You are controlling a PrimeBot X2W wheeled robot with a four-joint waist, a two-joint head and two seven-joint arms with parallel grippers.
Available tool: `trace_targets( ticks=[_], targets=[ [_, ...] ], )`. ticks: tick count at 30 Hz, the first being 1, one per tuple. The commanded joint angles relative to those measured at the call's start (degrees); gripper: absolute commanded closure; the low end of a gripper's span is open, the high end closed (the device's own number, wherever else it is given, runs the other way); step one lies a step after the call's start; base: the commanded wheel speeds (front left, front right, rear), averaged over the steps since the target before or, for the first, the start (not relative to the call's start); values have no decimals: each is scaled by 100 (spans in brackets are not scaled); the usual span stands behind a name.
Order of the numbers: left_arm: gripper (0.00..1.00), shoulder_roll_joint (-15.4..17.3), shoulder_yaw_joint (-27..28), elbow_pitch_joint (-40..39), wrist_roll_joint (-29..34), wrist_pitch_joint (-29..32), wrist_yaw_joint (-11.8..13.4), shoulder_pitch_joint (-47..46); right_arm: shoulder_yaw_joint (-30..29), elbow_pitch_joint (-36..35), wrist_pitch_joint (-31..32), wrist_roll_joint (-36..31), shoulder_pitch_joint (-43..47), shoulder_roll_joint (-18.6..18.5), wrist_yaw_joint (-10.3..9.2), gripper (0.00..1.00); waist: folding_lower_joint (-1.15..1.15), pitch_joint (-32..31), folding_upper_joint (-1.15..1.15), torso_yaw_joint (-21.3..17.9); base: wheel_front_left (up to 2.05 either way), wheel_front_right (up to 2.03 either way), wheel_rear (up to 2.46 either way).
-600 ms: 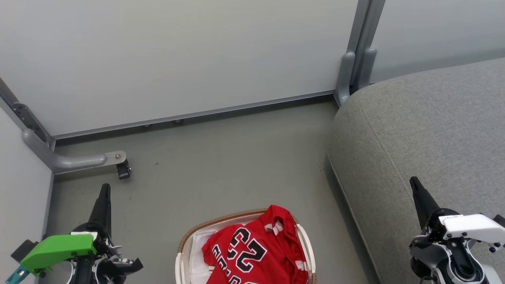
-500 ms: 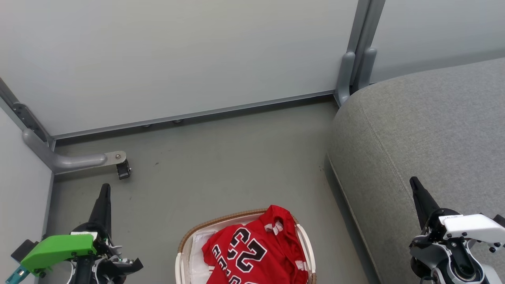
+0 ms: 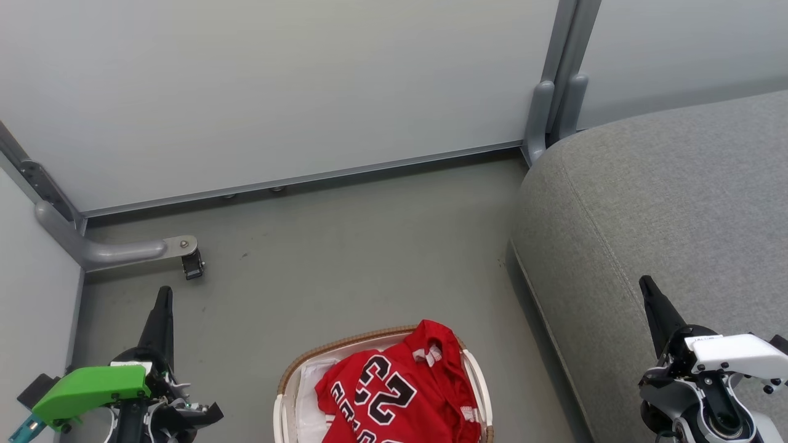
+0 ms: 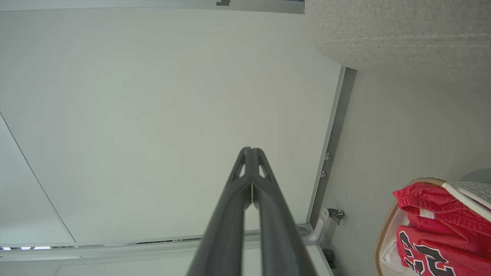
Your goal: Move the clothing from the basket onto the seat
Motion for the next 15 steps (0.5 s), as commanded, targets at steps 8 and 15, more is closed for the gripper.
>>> trace_targets(
  ticks=[8, 15],
  targets=[
    [100, 4, 15, 5, 42, 20, -2, -77, -15, 6, 10, -16, 44, -15, 2, 100, 0, 0, 0, 0, 0, 0, 0],
    [100, 4, 15, 3, 42, 20, -2, -77, -15, 7, 10, -16, 44, -15, 2, 100, 0, 0, 0, 0, 0, 0, 0]
  ],
)
